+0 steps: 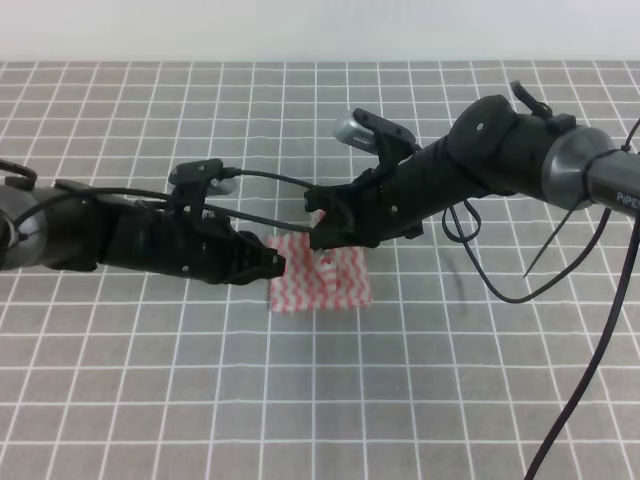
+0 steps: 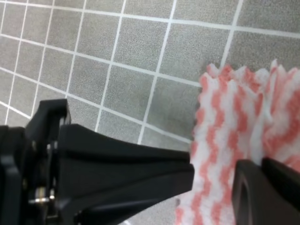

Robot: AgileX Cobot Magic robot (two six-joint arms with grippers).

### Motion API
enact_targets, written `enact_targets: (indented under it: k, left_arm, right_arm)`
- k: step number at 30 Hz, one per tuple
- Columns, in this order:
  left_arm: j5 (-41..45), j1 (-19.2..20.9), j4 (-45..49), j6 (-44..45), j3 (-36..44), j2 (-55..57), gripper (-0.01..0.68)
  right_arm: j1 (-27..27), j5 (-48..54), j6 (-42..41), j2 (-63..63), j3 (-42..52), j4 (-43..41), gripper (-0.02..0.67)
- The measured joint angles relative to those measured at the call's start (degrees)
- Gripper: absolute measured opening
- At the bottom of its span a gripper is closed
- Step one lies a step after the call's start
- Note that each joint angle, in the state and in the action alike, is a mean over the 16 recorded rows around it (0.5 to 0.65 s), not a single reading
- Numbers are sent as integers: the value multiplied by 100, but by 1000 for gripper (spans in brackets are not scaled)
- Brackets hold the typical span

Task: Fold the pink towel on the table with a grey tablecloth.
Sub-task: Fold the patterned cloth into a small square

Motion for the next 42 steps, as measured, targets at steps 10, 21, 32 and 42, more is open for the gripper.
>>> enact_targets:
  k: [10, 21, 32, 42]
  left_arm:
    - [-130, 0, -258, 297, 0, 174, -3]
    - [-154, 0, -283, 346, 0, 293, -3]
    - [-142, -1, -290, 334, -1, 297, -4]
    - [-113, 0, -309, 318, -1, 299, -4]
  right_arm:
    - [10, 34, -1, -8, -2, 100, -15]
    - [81, -13, -1, 6, -31, 215, -15]
    - [159, -126, -2, 51, -51, 289, -15]
    - [199, -175, -2, 67, -51, 313, -15]
